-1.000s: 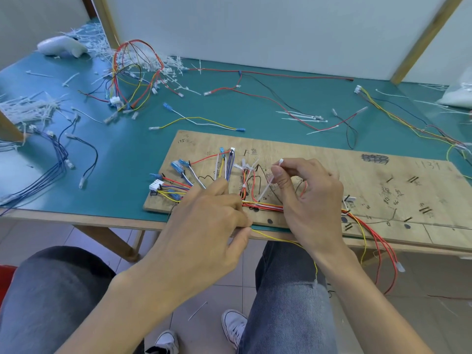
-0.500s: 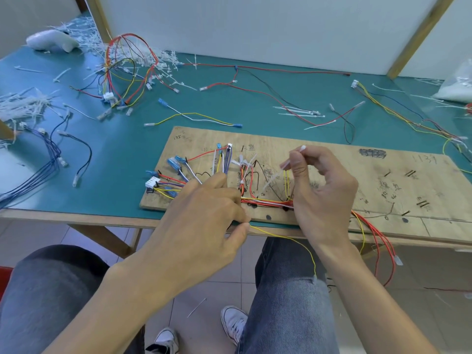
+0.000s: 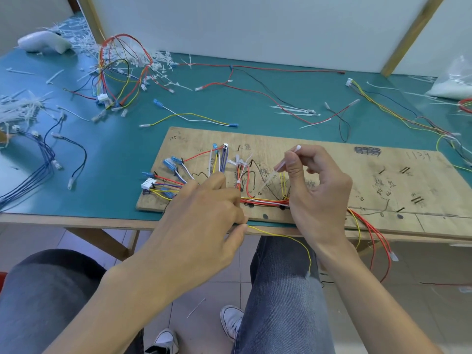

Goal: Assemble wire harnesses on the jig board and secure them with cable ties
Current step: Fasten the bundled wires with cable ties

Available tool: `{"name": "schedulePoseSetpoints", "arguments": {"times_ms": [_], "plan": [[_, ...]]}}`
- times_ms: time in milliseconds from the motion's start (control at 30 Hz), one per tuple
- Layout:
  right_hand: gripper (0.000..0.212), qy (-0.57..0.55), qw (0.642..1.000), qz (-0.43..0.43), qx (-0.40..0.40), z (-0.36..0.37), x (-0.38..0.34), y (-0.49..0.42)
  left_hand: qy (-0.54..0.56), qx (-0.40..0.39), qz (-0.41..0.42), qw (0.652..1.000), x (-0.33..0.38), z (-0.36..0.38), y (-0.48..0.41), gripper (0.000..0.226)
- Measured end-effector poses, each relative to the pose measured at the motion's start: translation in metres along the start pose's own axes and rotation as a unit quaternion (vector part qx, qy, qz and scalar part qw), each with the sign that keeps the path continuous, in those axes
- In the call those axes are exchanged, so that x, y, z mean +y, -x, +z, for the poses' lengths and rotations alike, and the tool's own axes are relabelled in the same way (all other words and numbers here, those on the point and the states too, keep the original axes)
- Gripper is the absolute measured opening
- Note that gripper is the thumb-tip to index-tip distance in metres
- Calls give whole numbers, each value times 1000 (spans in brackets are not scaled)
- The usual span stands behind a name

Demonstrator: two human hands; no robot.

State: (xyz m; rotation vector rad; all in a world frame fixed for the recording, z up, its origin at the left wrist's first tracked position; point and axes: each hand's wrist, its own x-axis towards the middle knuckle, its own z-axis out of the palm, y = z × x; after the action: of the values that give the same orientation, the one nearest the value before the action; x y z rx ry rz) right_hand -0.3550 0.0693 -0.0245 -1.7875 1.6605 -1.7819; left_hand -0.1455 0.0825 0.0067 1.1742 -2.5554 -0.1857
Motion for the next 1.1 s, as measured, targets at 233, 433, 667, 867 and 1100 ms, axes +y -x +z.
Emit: {"name": "schedulePoseSetpoints", "arguments": {"times_ms": [233, 433, 667, 867, 1100], "plan": [[12, -12, 999, 23, 21, -1, 1, 1, 4, 36, 17, 999, -3, 4, 6, 16], [15, -18, 998, 52, 44, 0, 1, 2, -5, 29, 23, 999, -4, 4, 5, 14], [18, -22, 996, 65, 56, -1, 2, 1, -2, 2, 31, 1000, -1, -1, -6, 9], [20, -35, 994, 75, 73, -2, 3, 1, -7, 1, 35, 999, 2, 3, -7, 13], [22, -48, 992, 82, 79, -2, 1, 0, 12, 4, 22, 1000, 1, 0, -6, 8]]}}
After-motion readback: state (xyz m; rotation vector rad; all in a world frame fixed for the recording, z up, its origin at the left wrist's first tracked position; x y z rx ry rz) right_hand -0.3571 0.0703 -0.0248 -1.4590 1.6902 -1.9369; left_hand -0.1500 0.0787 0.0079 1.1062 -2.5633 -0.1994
